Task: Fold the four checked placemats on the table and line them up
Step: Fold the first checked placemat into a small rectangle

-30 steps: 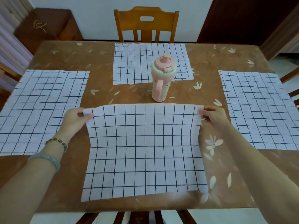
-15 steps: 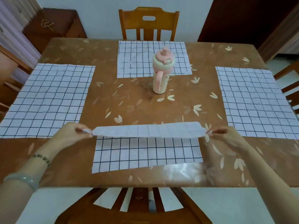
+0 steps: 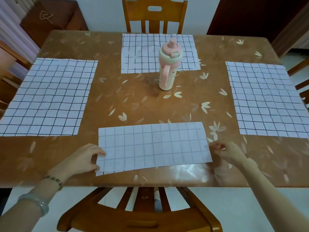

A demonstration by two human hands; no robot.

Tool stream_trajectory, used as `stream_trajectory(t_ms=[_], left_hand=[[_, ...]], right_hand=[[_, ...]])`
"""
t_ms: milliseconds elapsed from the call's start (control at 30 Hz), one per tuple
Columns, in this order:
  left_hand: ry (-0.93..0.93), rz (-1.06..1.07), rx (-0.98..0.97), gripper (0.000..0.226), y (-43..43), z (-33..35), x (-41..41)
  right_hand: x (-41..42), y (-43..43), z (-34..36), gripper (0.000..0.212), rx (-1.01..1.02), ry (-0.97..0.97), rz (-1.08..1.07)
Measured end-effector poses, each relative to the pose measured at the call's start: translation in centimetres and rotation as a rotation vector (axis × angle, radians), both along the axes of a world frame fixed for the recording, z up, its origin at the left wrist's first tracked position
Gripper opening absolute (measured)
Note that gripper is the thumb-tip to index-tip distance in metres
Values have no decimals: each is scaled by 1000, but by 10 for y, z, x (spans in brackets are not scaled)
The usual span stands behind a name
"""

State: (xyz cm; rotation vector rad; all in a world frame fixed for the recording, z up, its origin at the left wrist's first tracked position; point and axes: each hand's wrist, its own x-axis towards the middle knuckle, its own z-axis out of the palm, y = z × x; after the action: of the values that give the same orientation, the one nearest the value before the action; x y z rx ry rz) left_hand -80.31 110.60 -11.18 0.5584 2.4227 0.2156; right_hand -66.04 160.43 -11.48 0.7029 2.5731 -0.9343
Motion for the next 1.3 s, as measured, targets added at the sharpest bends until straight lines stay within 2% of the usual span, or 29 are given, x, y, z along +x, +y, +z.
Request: stream_trajectory(t_ms=[67,133,200,267,333,467,633,767,867,967,1100,1200,1300], left_hand=[[-34,-38,2,58,8,5,1],[-38,-133,39,59,27,9,3],[57,-202,156,69,52,3,5],[221,-203,227,66,80,-14,0],[356,-156,215,60,107,-35,-5],[384,-65,108,56,142,-64,-1],[389,-3,20,61,149,-91,6],[403,8,-23,70,139,-103,5],[417,45,-46,74,123,-105,0],[430,131,-63,75,97,-106,-9],[448,221,-108,79,63,-105,-21],[471,260,-139,83,47,-98,-26],[508,206,-113,77,59,-88,-20]], right_hand=[[-9,-4,6,20,65,42,17],[-23,-19,10,25,58,140,10],[-41,-53,9,31,79,265,17],[-61,-99,-2,34,95,328,79],[-76,-149,-21,44,85,327,203],[-95,-213,-65,51,120,302,454],[-99,-207,-97,54,325,243,569],[-95,-170,-100,60,383,217,525],[-89,-129,-103,59,416,194,381],[-80,-84,-102,66,431,161,269],[-69,-40,-103,63,496,158,215],[-69,-31,-100,67,540,163,148],[-83,-65,-87,63,573,246,156]])
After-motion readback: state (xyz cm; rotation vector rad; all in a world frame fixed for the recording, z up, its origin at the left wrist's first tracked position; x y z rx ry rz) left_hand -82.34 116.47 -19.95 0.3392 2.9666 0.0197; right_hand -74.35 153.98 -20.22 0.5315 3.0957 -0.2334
